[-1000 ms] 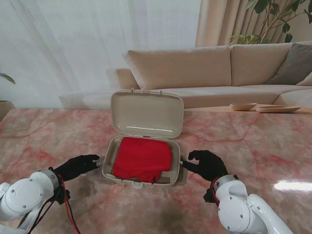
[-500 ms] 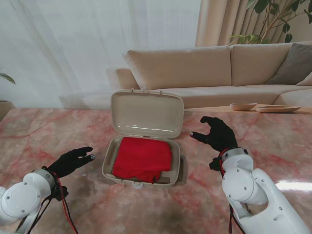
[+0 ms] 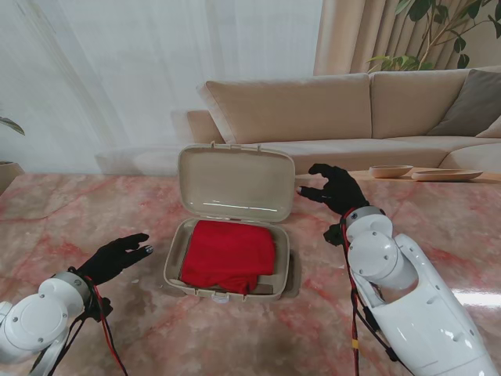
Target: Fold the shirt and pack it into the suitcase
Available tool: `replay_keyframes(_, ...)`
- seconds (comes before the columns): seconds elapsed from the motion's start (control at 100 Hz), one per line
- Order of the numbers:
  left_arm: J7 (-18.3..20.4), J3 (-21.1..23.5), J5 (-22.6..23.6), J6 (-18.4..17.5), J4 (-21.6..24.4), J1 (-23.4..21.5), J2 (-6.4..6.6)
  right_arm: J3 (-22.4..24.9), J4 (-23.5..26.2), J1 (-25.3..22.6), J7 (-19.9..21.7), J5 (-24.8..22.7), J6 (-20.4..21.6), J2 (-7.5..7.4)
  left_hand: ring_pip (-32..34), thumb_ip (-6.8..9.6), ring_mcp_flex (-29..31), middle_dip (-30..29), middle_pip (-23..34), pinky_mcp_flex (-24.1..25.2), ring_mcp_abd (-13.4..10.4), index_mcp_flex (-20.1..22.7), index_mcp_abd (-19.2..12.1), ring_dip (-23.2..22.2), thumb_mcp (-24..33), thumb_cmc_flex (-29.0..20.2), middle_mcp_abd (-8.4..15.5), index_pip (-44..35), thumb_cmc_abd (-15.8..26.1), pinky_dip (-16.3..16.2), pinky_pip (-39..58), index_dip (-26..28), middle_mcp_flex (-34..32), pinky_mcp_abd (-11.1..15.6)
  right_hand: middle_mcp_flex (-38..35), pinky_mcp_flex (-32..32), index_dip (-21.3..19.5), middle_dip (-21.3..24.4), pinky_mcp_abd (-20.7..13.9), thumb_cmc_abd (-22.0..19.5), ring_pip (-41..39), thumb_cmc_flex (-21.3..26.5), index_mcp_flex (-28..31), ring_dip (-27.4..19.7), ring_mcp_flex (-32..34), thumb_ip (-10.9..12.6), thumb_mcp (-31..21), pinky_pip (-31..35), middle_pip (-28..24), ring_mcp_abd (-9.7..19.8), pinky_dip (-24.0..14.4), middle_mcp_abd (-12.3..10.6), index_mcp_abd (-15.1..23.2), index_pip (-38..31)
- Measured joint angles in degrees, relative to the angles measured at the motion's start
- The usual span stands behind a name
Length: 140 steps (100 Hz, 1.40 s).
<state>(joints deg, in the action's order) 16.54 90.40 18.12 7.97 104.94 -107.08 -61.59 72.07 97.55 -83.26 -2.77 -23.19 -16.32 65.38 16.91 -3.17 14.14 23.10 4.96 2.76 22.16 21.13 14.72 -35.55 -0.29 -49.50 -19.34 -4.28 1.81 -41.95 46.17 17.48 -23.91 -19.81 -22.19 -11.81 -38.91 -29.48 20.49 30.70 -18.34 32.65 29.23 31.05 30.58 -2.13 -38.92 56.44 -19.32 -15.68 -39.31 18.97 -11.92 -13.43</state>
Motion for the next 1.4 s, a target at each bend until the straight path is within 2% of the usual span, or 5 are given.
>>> replay_keyframes(0.45,-0.7,-0.4,-0.4,0.0,-0.1,0.2,-0.16,-4.4,-7.3,7.0,-0.6,4.4,-0.9,1.31,0.0,0.0,1.1,0.0,0.0,0.0,0.0,0.0,0.0,0.0,0.0,0.0,0.0,0.0,0.0,0.0,0.0,0.3,0.0,-0.4,0.0,0.0,0.0,0.0,0.0,0.0,0.0,0.0,0.0,0.0,0.0,0.0,0.0,-0.1,0.4,0.0,0.0,0.0,0.0,-0.1)
replay_keyframes(0.85,-2.3,-1.1,0.7,-0.7,-0.8,0.7,-0.4,-6.2,-11.6,9.8,-0.7,8.2,-0.3,2.12,0.0,0.0,1.1,0.0,0.0,-0.1,0.0,0.0,0.0,0.0,0.0,0.0,0.1,0.0,0.0,0.0,0.0,0.6,-0.1,-0.4,0.0,0.0,0.0,0.0,0.1,0.0,0.0,0.0,0.8,0.0,0.0,0.0,0.0,-0.1,0.4,0.0,0.0,0.0,0.1,-1.0)
replay_keyframes(1.24,-3.3,-1.6,0.6,-0.5,-1.1,0.8,-0.6,-7.9,-14.7,11.9,-1.0,11.7,0.8,3.0,0.0,0.0,1.1,0.0,0.0,-0.1,0.0,0.1,0.0,0.0,0.0,0.0,0.3,-0.1,0.0,0.0,0.0,0.6,-0.1,-0.5,-0.1,0.0,-0.8,0.1,0.2,0.0,0.0,0.1,7.1,0.0,0.0,0.0,0.0,-0.2,0.4,0.0,-0.1,0.0,1.7,-5.1)
replay_keyframes(1.4,-3.5,-1.8,0.5,-0.3,-1.2,0.9,-0.67,-8.0,-15.4,12.1,-1.9,12.4,1.3,3.36,0.0,0.0,1.1,0.0,0.0,-0.1,0.0,0.1,0.0,0.0,0.0,0.0,0.5,-0.1,0.0,0.0,0.0,0.6,-0.1,-0.7,-0.2,0.0,-4.2,0.1,0.2,-0.6,-0.2,0.2,10.4,0.0,0.0,0.0,-0.1,-0.2,0.4,0.0,-0.6,0.0,2.7,-10.2)
